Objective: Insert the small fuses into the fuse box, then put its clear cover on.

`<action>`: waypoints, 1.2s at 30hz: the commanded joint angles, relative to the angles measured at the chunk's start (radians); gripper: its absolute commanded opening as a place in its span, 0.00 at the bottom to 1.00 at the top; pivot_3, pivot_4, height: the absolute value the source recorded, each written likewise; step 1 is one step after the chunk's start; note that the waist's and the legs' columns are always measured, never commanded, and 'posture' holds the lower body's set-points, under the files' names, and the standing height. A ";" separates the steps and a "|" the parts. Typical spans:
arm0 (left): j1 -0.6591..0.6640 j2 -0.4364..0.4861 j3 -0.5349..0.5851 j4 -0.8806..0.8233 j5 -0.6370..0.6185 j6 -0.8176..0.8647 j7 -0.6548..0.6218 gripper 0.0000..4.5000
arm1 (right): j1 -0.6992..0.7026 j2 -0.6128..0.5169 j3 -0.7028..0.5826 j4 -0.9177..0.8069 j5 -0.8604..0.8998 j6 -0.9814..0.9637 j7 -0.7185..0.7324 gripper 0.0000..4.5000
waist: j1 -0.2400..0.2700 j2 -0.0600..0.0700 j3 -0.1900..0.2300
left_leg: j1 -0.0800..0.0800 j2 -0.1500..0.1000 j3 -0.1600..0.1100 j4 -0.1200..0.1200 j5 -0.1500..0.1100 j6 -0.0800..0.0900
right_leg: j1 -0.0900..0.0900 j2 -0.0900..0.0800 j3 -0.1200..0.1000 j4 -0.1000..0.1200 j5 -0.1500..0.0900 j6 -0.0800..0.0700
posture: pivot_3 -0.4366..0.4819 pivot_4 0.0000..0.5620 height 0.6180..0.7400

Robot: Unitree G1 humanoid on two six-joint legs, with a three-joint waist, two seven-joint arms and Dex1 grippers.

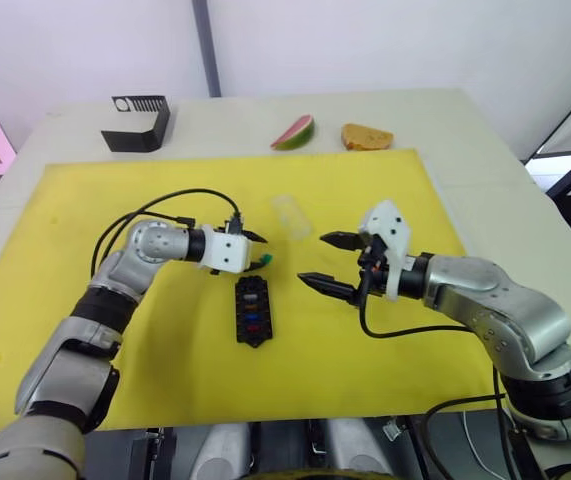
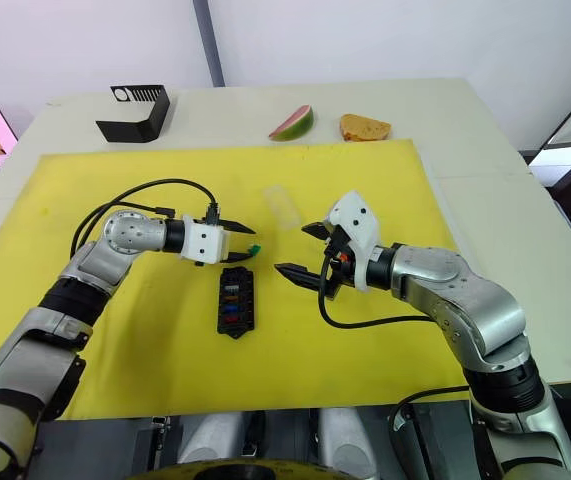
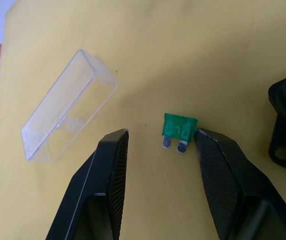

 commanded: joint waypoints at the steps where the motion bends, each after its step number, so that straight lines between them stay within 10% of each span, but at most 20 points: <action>1: -0.025 -0.003 -0.002 0.008 0.014 -0.029 0.018 0.49 | -0.006 0.004 -0.025 -0.041 0.023 0.000 -0.004 1.00 | 0.000 0.000 0.000 | 0.000 0.000 0.000 0.000 0.000 0.000 | 0.000 0.000 0.000 0.000 0.000 0.000 | 0.48 0.27 1.00; 7: -0.017 -0.013 0.001 0.006 0.010 -0.028 0.029 0.49 | -0.005 0.006 -0.024 -0.040 0.023 -0.003 -0.007 1.00 | 0.000 0.000 0.000 | 0.000 0.000 0.000 0.000 0.000 0.000 | 0.000 0.000 0.000 0.000 0.000 0.000 | 0.48 0.27 1.00; 13: -0.007 -0.015 0.002 -0.001 0.016 -0.029 0.040 0.01 | -0.003 0.004 -0.022 -0.042 0.022 -0.005 -0.004 1.00 | 0.000 0.000 0.000 | 0.000 0.000 0.000 0.000 0.000 0.000 | 0.000 0.000 0.000 0.000 0.000 0.000 | 0.48 0.27 1.00; 18: -0.013 -0.016 0.047 -0.038 -0.072 0.105 -0.004 0.01 | 0.000 0.001 -0.021 -0.049 0.030 -0.002 -0.001 1.00 | -0.001 0.000 0.000 | 0.000 0.000 0.000 0.000 0.000 0.000 | 0.000 0.000 0.000 0.000 0.000 0.000 | 0.48 0.27 1.00; 27: 0.080 0.188 0.252 -0.389 -0.548 1.180 -0.238 0.01 | -0.004 -0.013 -0.019 -0.051 0.059 0.003 0.024 1.00 | -0.015 0.000 0.000 | 0.001 0.001 0.000 0.000 0.000 0.000 | 0.000 0.002 0.000 0.001 0.000 0.000 | 0.48 0.27 1.00; 36: 0.336 0.374 0.599 -0.520 -0.931 1.987 -0.169 0.01 | -0.115 -0.044 0.081 0.014 0.087 -0.023 0.254 1.00 | -0.006 0.000 0.000 | 0.000 0.001 -0.001 0.001 0.000 0.000 | 0.001 0.001 0.000 0.000 0.000 0.000 | 0.48 0.27 1.00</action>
